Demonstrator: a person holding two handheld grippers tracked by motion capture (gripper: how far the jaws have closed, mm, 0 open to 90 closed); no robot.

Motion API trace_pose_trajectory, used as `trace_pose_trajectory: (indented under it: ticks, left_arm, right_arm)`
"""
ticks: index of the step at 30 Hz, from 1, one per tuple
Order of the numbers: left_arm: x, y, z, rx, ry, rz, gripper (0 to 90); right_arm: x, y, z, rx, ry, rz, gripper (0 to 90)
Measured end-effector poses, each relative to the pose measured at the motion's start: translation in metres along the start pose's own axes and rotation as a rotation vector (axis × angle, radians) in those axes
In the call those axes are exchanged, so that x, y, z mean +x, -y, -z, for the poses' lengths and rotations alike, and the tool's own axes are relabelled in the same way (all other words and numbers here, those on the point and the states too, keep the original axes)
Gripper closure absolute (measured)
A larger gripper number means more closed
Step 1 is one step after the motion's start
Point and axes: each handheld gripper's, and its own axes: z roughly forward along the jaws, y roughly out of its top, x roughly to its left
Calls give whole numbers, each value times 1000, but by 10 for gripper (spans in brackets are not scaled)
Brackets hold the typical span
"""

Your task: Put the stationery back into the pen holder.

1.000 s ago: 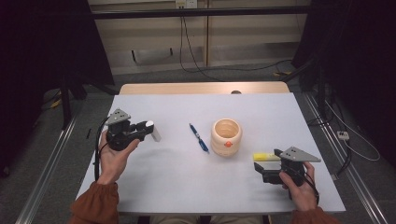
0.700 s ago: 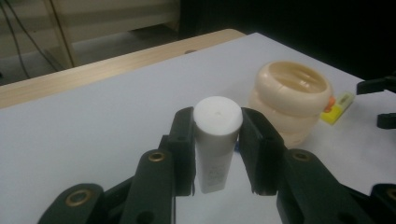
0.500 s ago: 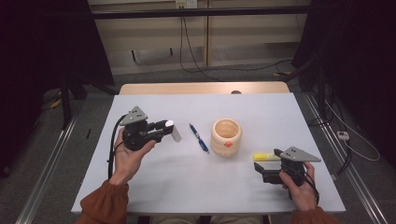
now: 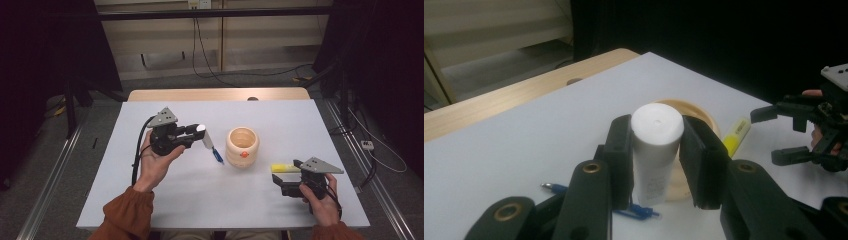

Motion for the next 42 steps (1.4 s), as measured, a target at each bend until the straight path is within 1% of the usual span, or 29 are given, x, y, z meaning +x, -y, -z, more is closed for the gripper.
trace_pose_trajectory:
  ticks: [2,8,15,19,23,26,28,30,32,36,41,42]
  left_arm:
    - [-2,-3,-3,-3,2,-4,674]
    - [-9,-12,-16,-11,28,-6,673]
    - [-16,-22,-34,-29,43,1,673]
    - [-19,-27,-43,-23,50,-7,673]
    - [-23,-30,-52,-25,64,-2,673]
    - [-26,-32,-60,-8,71,-6,673]
    - [-27,-33,-65,12,71,-12,673]
    - [-27,-33,-70,21,69,-11,673]
    - [-27,-32,-74,22,74,-7,673]
    - [-26,-30,-80,34,68,-2,673]
    - [-23,-27,-89,57,66,4,673]
    - [-23,-26,-91,56,69,13,673]
  right_arm:
    - [0,0,0,0,0,0,50]
    - [0,0,0,1,0,0,50]
    - [0,0,0,-1,-1,-1,50]
    - [0,0,1,-3,-1,-3,50]
    - [0,0,0,-2,-2,-4,50]
    - [0,0,0,-1,-2,-1,50]
    - [0,0,0,0,-3,-1,50]
    - [0,0,0,-1,-3,-3,50]
    - [0,0,0,-1,-3,-3,50]
    - [0,0,0,-1,-3,-3,50]
    - [0,0,0,-1,-5,0,50]
    - [0,0,0,-1,-5,0,50]
